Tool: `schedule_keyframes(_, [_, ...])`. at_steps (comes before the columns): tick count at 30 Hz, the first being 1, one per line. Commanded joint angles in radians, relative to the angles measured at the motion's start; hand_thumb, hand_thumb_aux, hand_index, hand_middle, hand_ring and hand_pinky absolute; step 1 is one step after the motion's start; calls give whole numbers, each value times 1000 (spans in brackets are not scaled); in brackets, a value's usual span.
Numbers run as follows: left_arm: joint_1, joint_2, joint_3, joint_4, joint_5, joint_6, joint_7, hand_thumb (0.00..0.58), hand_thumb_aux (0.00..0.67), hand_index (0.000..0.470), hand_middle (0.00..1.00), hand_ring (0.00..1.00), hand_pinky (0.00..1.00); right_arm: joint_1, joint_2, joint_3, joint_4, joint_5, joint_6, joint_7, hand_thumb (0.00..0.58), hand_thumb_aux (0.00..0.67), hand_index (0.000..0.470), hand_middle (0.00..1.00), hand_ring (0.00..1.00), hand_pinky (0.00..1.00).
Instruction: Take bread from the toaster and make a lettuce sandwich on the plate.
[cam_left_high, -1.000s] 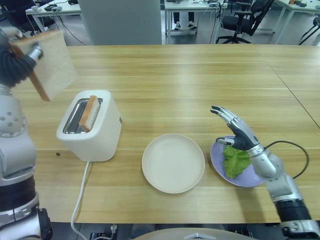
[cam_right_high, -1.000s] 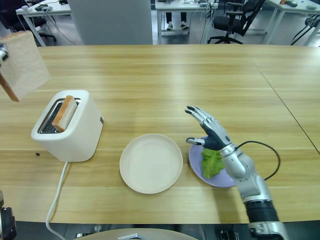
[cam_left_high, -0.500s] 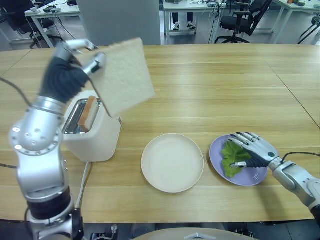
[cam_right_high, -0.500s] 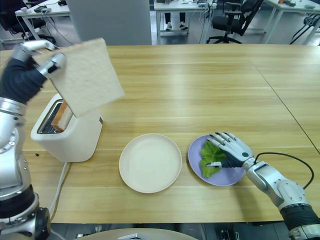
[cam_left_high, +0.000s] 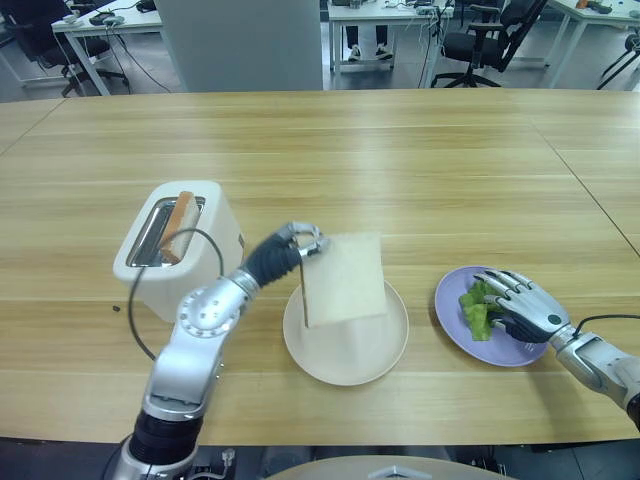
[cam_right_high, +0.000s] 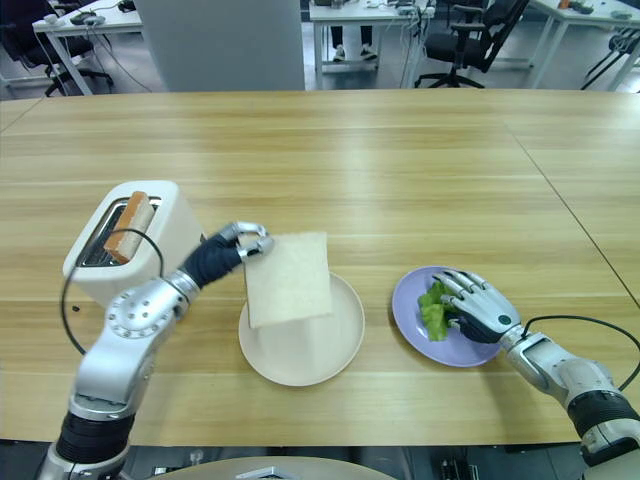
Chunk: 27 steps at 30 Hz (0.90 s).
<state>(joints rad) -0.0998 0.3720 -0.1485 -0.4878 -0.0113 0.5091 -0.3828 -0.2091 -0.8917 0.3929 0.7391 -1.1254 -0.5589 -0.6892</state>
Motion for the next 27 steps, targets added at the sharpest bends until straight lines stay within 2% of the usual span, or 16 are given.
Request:
schedule_keyframes(1, [5, 9, -86, 114, 59, -67, -12, 580, 670, 460, 1000, 1000, 1000, 4, -8, 27, -35, 12, -18, -33, 580, 670, 460, 0, 0, 0])
schedule_keyframes(5, [-3, 27, -170, 246, 137, -149, -16, 580, 670, 460, 1000, 1000, 1000, 23, -38, -16, -167, 57, -35, -47, 580, 670, 460, 0, 0, 0])
schedule_keyframes(6, [-5, 35, -193, 275, 164, -174, -15, 579, 638, 438, 1000, 1000, 1000, 30, -47, -29, -201, 67, -35, -47, 580, 670, 460, 0, 0, 0])
schedule_keyframes(7, [-8, 43, -215, 305, 197, -199, -6, 548, 512, 352, 937, 937, 937, 39, -57, -46, -246, 84, -36, -39, 580, 670, 460, 0, 0, 0])
schedule_keyframes(8, [-13, 46, -230, 333, 225, -217, 5, 374, 271, 186, 533, 533, 533, 49, -68, -64, -292, 98, -36, -30, 580, 670, 460, 0, 0, 0])
schedule_keyframes(9, [-21, 52, -248, 363, 263, -243, 23, 23, 13, 9, 20, 20, 20, 60, -79, -84, -343, 115, -35, -19, 580, 670, 460, 0, 0, 0])
schedule_keyframes(10, [-28, 52, -258, 389, 290, -263, 39, 0, 0, 0, 0, 0, 0, 71, -86, -105, -390, 132, -34, -5, 580, 670, 460, 0, 0, 0])
schedule_keyframes(17, [-56, 35, -262, 487, 379, -343, 92, 0, 0, 0, 0, 0, 0, 121, -75, -201, -643, 233, -38, 123, 580, 670, 460, 0, 0, 0])
schedule_keyframes(22, [-69, 37, -253, 477, 445, -363, 131, 0, 0, 0, 0, 0, 0, 118, 4, -190, -775, 250, -39, 226, 580, 670, 460, 0, 0, 0])
schedule_keyframes(27, [-65, 89, -261, 434, 559, -323, 125, 0, 0, 0, 0, 0, 0, 72, 117, -128, -785, 222, -55, 302, 580, 670, 460, 0, 0, 0])
